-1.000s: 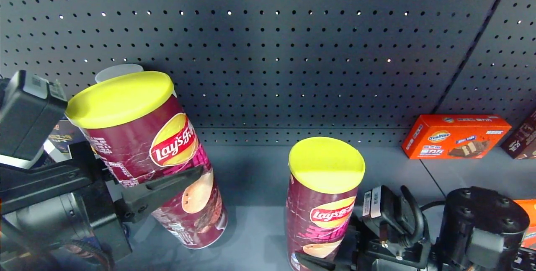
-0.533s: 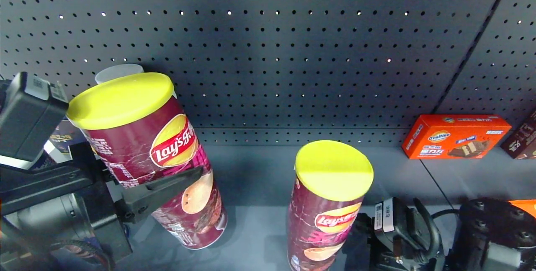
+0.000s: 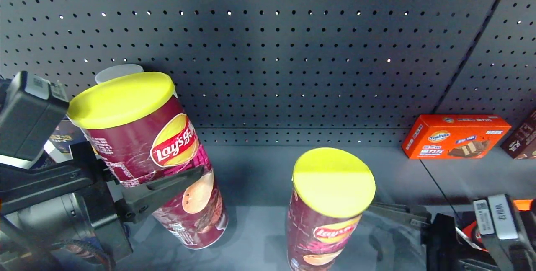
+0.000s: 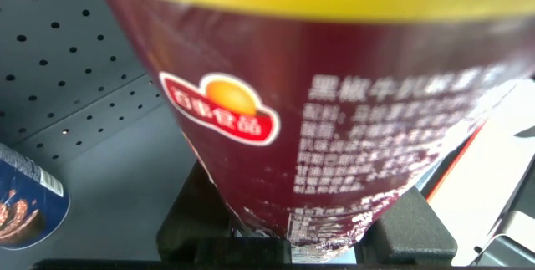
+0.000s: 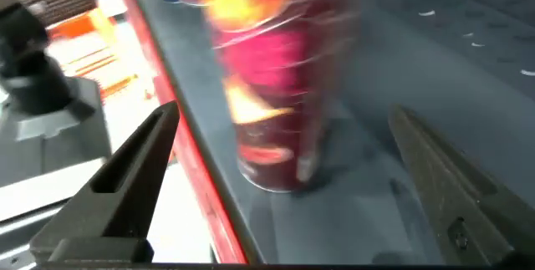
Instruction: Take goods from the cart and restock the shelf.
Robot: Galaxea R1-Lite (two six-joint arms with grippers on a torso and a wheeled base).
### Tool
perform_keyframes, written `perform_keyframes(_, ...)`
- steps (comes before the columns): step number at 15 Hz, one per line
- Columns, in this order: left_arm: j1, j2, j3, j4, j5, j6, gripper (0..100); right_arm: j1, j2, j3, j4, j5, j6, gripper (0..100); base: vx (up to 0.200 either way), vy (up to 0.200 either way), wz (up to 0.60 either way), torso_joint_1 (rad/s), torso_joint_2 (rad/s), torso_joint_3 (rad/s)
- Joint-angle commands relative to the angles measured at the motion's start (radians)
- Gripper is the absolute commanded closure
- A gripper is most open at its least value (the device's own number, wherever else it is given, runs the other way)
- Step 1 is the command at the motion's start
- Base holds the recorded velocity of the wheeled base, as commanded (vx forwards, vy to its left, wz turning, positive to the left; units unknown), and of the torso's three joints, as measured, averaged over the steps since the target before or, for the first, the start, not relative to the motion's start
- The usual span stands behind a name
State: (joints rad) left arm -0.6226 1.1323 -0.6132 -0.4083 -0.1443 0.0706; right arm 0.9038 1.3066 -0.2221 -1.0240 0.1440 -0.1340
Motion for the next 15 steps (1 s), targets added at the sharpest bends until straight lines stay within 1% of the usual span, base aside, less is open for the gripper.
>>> perform_keyframes(1,0.001,0.003,0.000,-0.001,0.000,0.000,100,0.023,-0.148,0.030,0.068,-0.070,0.001,0,0.000,0.000,0.00,0.000,0.00,0.000)
perform_keyframes(2,0.000,0.003,0.000,-0.001,0.000,0.001,100,0.050,-0.210,0.093,0.105,-0.103,-0.001,0,0.000,0.000,0.00,0.000,0.00,0.000)
perform_keyframes(5,0.000,0.001,0.003,0.000,0.000,0.001,100,0.060,-0.306,0.222,0.122,-0.100,-0.019,0,0.000,0.000,0.00,0.000,0.00,0.000)
perform_keyframes(7,0.000,0.001,0.007,-0.001,0.000,0.005,100,0.049,-0.386,0.222,0.199,-0.103,0.016,0,0.000,0.000,0.00,0.000,0.00,0.000)
perform_keyframes(8,0.000,0.001,0.007,-0.001,0.000,0.005,100,0.037,-0.449,0.222,0.265,-0.101,0.047,0,0.000,0.000,0.00,0.000,0.00,0.000)
perform_keyframes(10,0.000,0.000,0.013,-0.001,0.002,0.006,100,0.029,-0.619,0.222,0.455,-0.101,0.065,0,0.000,0.000,0.00,0.000,0.00,0.000)
perform_keyframes(12,0.000,-0.002,0.013,-0.001,0.002,0.006,100,0.027,-0.874,0.222,0.722,-0.104,0.060,0,0.000,0.000,0.00,0.000,0.00,0.000)
perform_keyframes(13,0.000,-0.002,0.016,-0.001,0.002,0.006,100,0.009,-1.064,0.222,0.909,-0.126,0.059,0,0.000,0.000,0.00,0.000,0.00,0.000)
perform_keyframes(14,0.000,-0.003,0.018,-0.001,0.002,0.006,100,-0.011,-1.196,0.202,1.032,-0.169,0.059,0,0.000,0.000,0.00,0.000,0.00,0.000)
perform_keyframes(15,-0.002,-0.005,0.024,-0.001,0.002,0.006,100,-0.022,-1.254,0.172,1.070,-0.202,0.060,0,0.000,0.000,0.00,0.000,0.00,0.000)
